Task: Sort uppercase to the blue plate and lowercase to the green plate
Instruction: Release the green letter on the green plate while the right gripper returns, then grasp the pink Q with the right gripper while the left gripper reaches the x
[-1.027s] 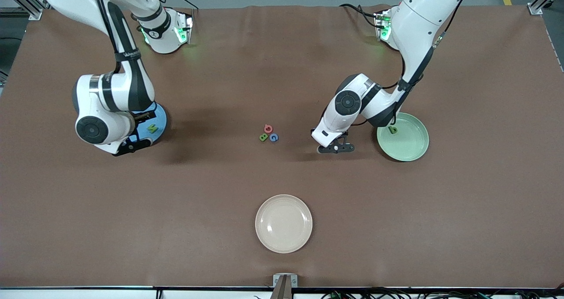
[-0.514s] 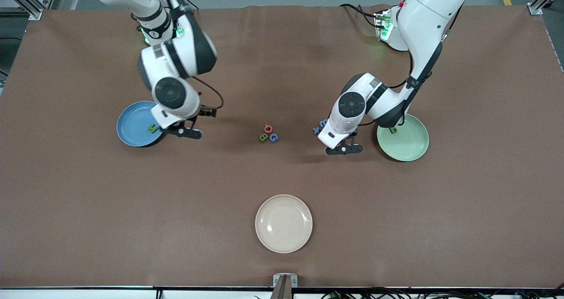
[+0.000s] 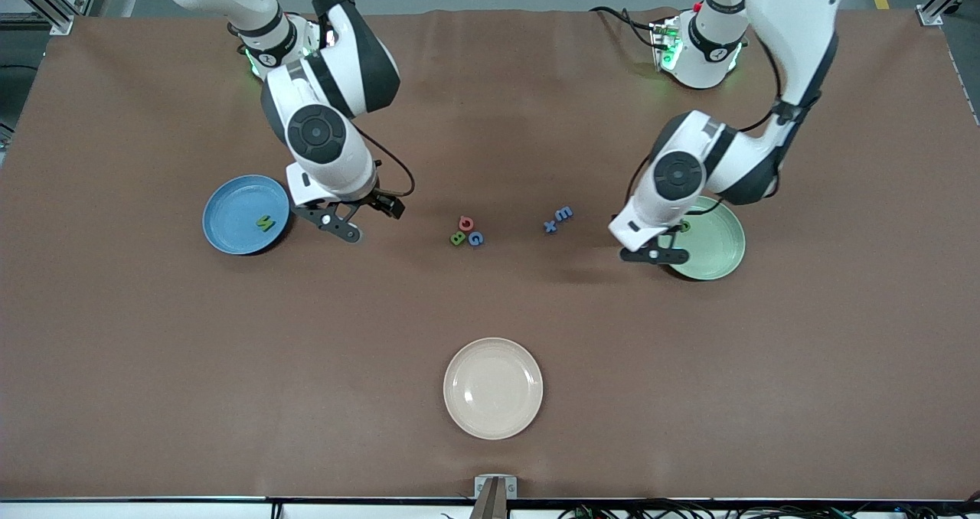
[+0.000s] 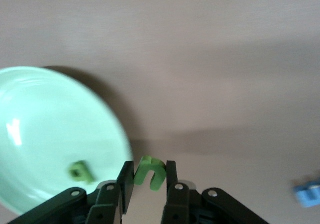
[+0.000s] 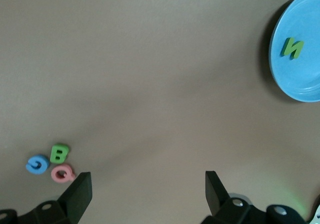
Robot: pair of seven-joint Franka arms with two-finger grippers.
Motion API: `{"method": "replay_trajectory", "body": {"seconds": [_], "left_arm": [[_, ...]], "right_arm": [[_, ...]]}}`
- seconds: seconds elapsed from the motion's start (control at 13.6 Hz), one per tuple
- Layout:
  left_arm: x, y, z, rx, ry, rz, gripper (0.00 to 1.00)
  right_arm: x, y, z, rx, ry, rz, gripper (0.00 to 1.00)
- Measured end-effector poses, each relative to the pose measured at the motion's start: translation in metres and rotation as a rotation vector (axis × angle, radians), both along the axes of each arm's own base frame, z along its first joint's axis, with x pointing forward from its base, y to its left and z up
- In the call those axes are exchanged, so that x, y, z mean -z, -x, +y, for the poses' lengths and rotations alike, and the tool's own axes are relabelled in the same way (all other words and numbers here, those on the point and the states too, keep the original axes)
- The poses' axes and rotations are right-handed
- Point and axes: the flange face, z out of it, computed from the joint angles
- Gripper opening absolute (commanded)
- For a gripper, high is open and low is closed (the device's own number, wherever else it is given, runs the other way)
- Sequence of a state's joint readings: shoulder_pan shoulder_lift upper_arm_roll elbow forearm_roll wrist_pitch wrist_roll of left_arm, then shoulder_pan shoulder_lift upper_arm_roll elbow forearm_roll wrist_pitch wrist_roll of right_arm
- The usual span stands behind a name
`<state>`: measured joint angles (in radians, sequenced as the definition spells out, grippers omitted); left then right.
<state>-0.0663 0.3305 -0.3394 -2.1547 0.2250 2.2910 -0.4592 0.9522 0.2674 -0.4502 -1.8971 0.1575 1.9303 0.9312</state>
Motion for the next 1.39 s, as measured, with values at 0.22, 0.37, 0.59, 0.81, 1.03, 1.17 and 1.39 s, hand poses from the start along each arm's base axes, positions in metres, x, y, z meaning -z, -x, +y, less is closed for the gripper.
{"method": "replay_trajectory", "body": {"seconds": [0.22,0.37,0.59,0.81,1.03,1.17,1.39], "left_arm": [[-0.005,-0.001,0.057,0.024,-0.004,0.017,0.12],[-0.002,0.001,0.085,0.036,0.007,0.017,0.12],[0.011,0.006,0.11,0.042,0.033,-0.003,0.13],[0.018,0.011,0.122,0.064,0.046,-0.005,0.14],[0.022,0.013,0.13,0.073,0.055,-0.012,0.15],[0.027,0.016,0.131,0.073,0.062,-0.017,0.17],[0.031,0.019,0.134,0.068,0.064,-0.013,0.58]], "right_arm": [[0.014,0.009,0.031,0.108,0.008,-0.044,1.0],[0.032,0.026,0.067,0.205,0.033,-0.09,1.0],[0.061,0.039,0.097,0.287,0.058,-0.138,1.0],[0.084,0.05,0.124,0.196,0.026,-0.197,1.0],[0.1,0.057,0.135,-0.029,0.002,-0.197,1.0],[0.113,0.059,0.143,-0.114,-0.031,-0.219,1.0],[0.152,0.072,0.156,-0.252,-0.031,-0.217,1.0]]}}
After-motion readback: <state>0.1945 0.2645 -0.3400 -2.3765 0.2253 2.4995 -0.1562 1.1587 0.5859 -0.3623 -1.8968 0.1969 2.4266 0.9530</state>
